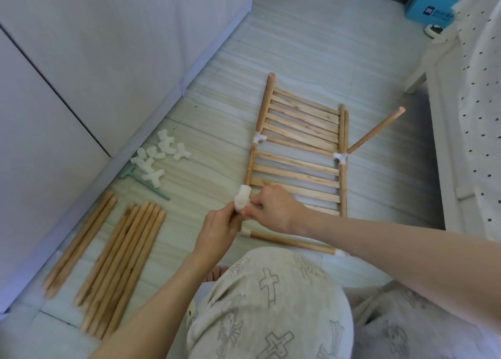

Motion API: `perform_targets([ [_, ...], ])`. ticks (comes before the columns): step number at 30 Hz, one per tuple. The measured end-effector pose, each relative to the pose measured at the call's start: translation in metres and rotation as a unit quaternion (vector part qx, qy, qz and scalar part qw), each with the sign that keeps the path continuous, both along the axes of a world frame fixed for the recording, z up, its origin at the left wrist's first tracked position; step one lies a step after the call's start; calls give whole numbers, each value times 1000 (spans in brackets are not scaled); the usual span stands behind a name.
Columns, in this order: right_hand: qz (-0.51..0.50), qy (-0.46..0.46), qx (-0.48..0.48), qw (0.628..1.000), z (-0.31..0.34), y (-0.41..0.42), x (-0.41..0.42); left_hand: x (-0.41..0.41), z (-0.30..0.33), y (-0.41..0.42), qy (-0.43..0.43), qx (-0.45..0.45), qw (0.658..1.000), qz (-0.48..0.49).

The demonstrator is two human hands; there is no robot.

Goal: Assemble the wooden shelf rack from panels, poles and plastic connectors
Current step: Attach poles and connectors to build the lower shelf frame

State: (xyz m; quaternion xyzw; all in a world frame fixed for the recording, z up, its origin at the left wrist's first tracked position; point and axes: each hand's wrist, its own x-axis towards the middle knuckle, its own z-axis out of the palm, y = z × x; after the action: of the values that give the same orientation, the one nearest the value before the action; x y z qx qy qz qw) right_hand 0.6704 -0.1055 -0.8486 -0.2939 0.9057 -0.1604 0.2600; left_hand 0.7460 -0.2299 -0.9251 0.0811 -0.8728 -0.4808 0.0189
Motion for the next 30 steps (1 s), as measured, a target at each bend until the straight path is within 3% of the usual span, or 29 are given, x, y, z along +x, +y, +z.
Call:
perform_targets([
  [4, 50, 22, 25, 998, 5, 4, 4, 0, 3, 2, -4, -9, 1000, -10],
  [18, 21, -16, 31, 999, 10, -1, -1, -8, -1, 0, -9, -21, 1000, -3],
  [30, 93, 18, 69, 993, 18, -38, -2, -6, 0, -31, -40, -3, 999, 24],
])
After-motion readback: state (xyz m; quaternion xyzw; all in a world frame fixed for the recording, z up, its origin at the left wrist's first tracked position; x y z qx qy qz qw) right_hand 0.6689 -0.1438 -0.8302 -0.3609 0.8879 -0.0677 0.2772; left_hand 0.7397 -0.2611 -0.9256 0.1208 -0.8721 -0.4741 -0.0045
